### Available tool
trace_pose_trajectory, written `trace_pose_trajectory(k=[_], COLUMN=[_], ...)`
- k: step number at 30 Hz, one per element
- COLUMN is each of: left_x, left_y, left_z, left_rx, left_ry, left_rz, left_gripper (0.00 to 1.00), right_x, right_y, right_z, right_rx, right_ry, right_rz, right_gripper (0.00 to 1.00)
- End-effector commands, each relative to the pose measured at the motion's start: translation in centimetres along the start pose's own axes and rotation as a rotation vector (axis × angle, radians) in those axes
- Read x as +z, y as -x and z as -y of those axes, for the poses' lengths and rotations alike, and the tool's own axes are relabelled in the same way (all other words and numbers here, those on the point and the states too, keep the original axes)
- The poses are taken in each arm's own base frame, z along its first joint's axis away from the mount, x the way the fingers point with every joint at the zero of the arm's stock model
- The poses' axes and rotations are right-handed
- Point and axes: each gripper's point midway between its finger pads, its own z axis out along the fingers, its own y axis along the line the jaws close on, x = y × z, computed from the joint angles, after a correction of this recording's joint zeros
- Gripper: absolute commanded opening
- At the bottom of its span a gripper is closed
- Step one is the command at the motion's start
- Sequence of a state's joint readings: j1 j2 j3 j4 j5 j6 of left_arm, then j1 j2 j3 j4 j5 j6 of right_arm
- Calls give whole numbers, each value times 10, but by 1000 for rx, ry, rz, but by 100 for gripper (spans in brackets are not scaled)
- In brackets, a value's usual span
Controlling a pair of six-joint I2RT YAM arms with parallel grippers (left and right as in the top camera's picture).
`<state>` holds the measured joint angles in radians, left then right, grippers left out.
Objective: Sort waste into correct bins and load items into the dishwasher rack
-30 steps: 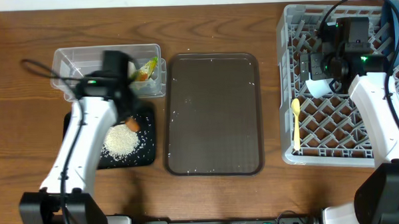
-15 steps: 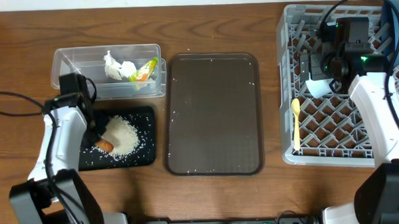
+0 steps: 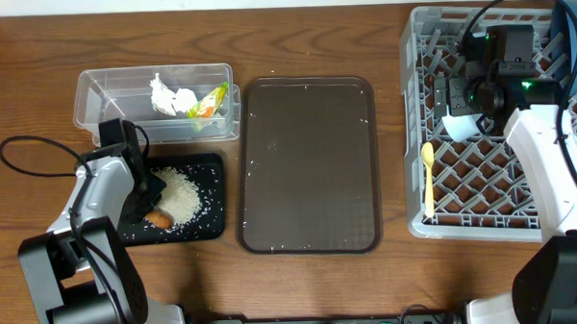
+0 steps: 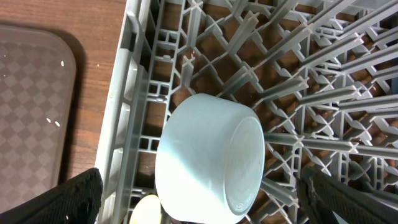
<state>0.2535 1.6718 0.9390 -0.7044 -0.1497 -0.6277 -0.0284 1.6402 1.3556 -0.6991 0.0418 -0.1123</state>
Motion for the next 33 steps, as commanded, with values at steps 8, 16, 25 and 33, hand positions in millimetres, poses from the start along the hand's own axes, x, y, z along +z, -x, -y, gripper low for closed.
trace_pose_trajectory(k=[8, 16, 25, 33], left_x=[-8, -71, -156, -161], left_y=[13, 38, 11, -29], left_z=[2, 28, 107, 86], left_rx=[66, 173, 622, 715], left_ry=[-7, -192, -559, -463], left_rz=[42, 163, 333, 128], left_gripper=[50, 57, 64, 73], right_x=[0, -1, -19, -6], right_y=[1, 5, 54, 28], right_z=[2, -8, -61, -16], right_rx=[19, 18, -16, 47], right_ry=[-5, 55, 382, 202], right_rz=[2, 18, 239, 125], right_gripper=[99, 99, 99, 99])
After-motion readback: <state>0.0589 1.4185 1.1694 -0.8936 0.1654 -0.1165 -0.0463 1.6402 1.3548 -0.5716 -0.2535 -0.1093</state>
